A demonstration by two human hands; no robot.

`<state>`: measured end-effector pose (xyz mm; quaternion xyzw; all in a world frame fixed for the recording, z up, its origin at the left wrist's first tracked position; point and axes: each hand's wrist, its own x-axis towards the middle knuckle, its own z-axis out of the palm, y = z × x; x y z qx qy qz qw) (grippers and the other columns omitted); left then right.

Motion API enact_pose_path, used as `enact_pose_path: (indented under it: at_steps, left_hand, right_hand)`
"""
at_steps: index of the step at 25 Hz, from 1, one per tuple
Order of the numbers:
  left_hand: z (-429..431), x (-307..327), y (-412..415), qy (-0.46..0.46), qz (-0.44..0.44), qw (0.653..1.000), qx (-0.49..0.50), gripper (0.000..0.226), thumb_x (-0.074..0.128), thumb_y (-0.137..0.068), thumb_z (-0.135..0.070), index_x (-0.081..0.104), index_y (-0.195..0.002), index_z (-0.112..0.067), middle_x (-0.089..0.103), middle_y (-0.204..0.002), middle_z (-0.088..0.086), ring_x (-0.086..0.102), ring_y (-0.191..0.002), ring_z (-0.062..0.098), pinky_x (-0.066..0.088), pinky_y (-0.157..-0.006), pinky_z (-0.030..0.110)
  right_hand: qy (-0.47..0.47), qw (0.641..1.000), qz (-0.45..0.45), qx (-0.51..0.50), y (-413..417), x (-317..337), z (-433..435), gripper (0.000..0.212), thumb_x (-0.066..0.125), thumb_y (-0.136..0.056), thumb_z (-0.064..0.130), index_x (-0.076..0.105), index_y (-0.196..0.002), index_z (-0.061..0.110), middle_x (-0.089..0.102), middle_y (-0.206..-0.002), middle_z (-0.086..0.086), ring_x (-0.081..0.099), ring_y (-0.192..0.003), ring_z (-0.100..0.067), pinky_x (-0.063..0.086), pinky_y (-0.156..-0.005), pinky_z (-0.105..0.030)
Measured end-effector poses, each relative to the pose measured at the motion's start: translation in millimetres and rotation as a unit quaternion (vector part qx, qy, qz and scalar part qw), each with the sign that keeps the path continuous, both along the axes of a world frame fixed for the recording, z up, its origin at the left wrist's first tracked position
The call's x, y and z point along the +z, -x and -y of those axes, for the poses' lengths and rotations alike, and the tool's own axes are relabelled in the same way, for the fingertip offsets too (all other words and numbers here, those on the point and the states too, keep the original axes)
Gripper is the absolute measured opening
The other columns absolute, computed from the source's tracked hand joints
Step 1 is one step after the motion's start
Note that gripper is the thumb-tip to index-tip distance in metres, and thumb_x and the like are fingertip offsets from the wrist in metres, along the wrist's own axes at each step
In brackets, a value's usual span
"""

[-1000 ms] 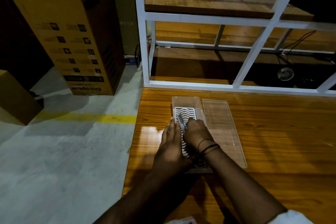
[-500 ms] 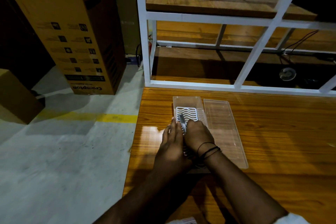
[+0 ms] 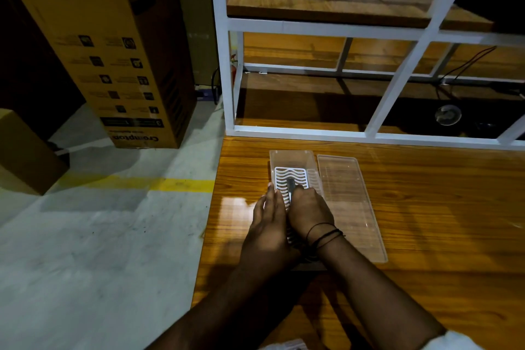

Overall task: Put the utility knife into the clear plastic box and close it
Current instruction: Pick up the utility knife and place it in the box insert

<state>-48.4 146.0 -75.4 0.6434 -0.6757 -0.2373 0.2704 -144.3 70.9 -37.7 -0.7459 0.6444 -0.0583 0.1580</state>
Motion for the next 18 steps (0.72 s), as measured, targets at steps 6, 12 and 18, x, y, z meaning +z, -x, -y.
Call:
enact_pose_path:
  at_steps: [6, 12, 18]
  left_hand:
    - [0.6, -1.0, -0.2, -0.002, 0.005, 1.0, -0.004, 0.121, 0.075, -0.082, -0.054, -0.01, -0.161, -0.02, -0.018, -0.171, 0.001, -0.01, -0.158, 0.024, -0.003, -0.122, 0.028]
    - [0.8, -5.6, -2.8, 0.0, -0.008, 1.0, 0.0, 0.117, 0.065, -0.081, -0.07, -0.007, -0.163, -0.027, -0.019, -0.171, -0.003, 0.005, -0.159, 0.021, 0.018, -0.126, 0.037]
    - [1.4, -3.5, -0.2, -0.023, -0.019, 1.0, 0.007, 0.113, 0.064, -0.084, -0.068, -0.01, -0.161, -0.032, -0.023, -0.169, -0.012, 0.005, -0.158, 0.018, 0.022, -0.126, 0.041]
  right_hand:
    - [0.009, 0.999, 0.038, 0.007, 4.2, 13.9, -2.3, 0.042, 0.057, -0.095, 0.031, 0.057, -0.131, 0.008, 0.067, -0.119, -0.019, 0.065, -0.108, -0.038, 0.054, -0.087, -0.039]
    - [0.071, 0.983, 0.11, -0.13, 59.9, 17.0, 17.4, 0.041, 0.065, -0.088, 0.031, 0.061, -0.122, 0.008, 0.065, -0.118, -0.021, 0.06, -0.111, -0.039, 0.051, -0.092, -0.042]
    - [-0.11, 0.943, -0.066, -0.307, 121.8, -14.3, 16.7, 0.102, 0.076, -0.062, 0.072, 0.042, -0.134, 0.01, 0.039, -0.144, -0.022, 0.04, -0.131, -0.043, 0.041, -0.102, -0.055]
